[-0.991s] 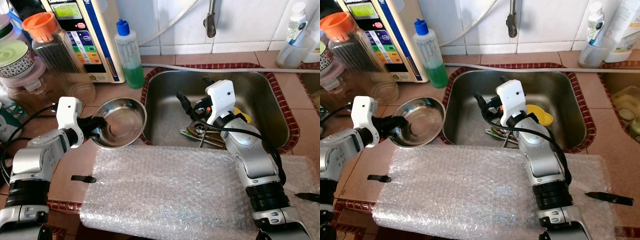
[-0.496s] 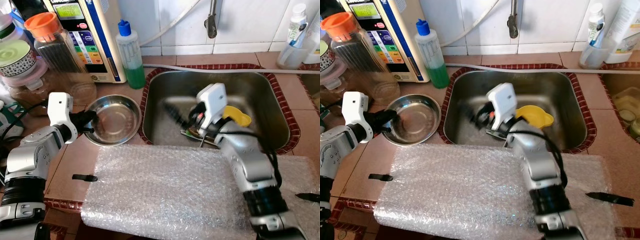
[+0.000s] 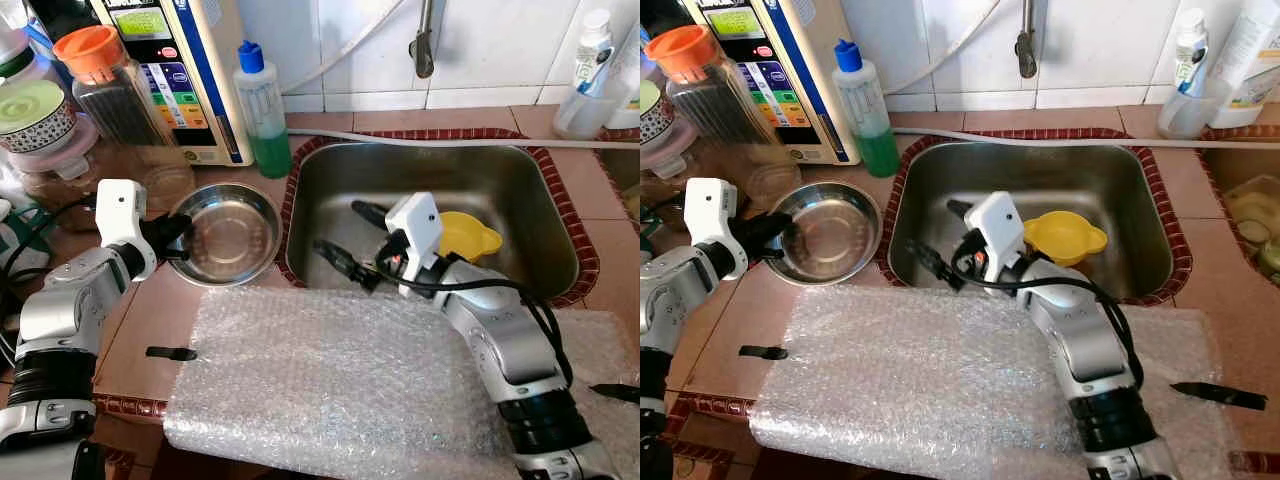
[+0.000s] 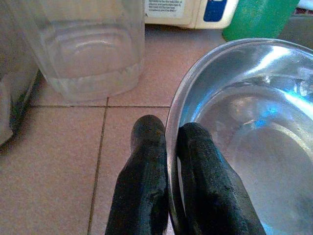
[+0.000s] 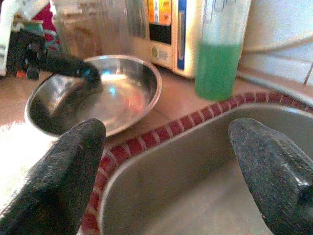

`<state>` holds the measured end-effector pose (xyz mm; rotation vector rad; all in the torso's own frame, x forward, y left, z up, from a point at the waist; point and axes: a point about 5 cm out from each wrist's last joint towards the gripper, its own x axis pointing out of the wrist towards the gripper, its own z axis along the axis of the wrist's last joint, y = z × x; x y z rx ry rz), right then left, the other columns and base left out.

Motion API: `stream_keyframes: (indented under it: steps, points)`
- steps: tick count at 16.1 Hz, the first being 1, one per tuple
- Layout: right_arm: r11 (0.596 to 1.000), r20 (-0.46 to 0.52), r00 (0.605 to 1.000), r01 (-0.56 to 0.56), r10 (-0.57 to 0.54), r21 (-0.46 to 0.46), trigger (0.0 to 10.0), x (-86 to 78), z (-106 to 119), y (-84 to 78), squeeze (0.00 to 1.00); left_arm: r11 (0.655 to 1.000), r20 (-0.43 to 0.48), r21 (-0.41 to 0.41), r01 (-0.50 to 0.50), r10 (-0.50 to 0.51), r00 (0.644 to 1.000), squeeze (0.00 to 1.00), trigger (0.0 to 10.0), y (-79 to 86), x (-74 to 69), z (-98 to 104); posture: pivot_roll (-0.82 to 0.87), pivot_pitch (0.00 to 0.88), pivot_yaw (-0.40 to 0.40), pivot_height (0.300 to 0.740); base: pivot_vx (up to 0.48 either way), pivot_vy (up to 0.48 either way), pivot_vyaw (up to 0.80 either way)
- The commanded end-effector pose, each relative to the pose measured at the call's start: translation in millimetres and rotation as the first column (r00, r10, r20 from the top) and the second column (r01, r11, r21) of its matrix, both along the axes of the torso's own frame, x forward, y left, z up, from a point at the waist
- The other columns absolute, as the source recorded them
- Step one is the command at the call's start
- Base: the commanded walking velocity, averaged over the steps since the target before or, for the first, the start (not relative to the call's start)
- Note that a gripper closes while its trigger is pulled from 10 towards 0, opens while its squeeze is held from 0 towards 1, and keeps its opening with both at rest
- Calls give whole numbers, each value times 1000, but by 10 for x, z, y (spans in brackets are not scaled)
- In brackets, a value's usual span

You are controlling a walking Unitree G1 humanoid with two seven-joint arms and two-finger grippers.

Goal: Kitchen organization

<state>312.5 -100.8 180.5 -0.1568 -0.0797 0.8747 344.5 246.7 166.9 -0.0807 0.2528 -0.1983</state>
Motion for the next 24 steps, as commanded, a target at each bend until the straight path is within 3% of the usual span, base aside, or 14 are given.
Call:
stream_keyframes:
  steps: [1,12,14,16,19,21,24]
  points:
    - [1000,0,1000,-25,25,-8,10000,-32,5,63,0,998,-70,57,-27,31,997,0,0,71,-32,-145,-230,147,163,740,0,0,0]
    - [999,-64,998,-29,27,-30,10000,-2,-93,31,0,999,-7,30,-42,42,999,0,0,25,-78,-105,-209,133,124,740,0,0,0]
    - [1000,-61,998,13,-12,15,10000,43,-109,37,0,998,190,33,44,-49,981,0,0,-226,-45,142,-178,109,160,740,0,0,0]
    - [993,-54,996,79,-74,90,10000,111,-64,56,0,994,266,62,92,-106,958,0,0,-353,-66,192,-172,105,170,740,0,0,0]
    - [960,-22,985,170,-170,222,10000,223,139,38,0,974,429,114,197,-227,874,0,0,-689,-142,364,-159,116,176,740,0,0,0]
    - [932,-29,972,230,-231,281,10000,314,227,8,0,964,491,110,241,-264,830,0,0,-852,-192,391,-177,128,165,740,0,0,0]
    - [930,-27,972,229,-231,287,10000,374,274,104,0,960,513,82,267,-271,815,0,0,-989,-208,345,-209,116,148,740,0,0,0]
